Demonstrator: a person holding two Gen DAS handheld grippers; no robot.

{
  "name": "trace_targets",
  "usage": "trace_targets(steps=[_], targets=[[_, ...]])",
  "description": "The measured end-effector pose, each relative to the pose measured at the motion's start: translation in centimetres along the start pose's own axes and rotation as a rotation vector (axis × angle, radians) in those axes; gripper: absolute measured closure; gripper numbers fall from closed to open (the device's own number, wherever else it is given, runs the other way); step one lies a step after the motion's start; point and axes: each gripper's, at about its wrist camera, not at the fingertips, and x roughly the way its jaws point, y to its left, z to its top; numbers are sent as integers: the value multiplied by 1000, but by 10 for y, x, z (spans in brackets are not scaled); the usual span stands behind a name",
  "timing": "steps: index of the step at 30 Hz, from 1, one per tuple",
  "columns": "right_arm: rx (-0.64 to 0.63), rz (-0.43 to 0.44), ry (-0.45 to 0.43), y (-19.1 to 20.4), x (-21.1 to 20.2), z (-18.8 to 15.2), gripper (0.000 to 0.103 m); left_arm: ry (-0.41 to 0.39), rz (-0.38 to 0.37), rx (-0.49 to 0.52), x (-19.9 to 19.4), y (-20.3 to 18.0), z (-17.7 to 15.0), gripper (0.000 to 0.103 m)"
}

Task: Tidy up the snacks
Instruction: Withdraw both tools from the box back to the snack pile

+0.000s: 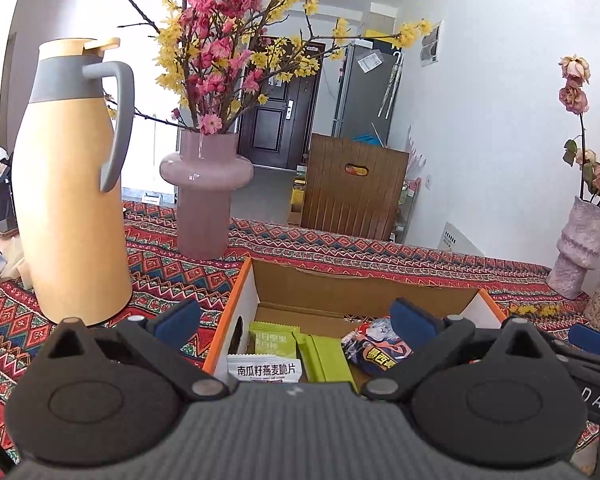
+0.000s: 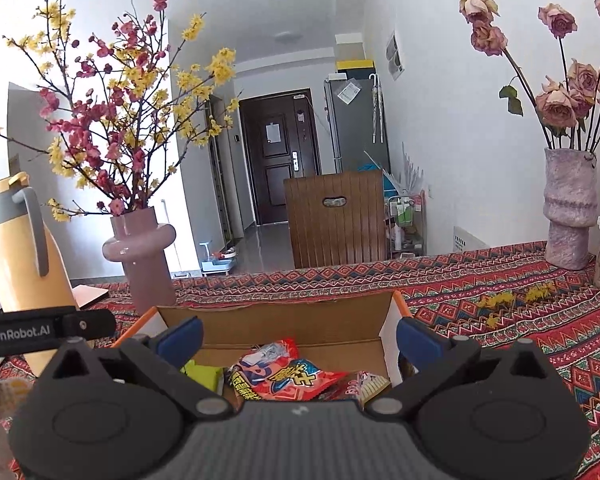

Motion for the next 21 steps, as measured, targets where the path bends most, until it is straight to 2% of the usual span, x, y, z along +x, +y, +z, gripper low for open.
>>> trace_targets(steps=[9,21], targets=[[-17,-8,13,0,-29,-7,0,-8,-8,32,-31,6,-8,0],[-43,-34,127,-10,-61,-47,0,52,37,92,-59,39,-45,0]])
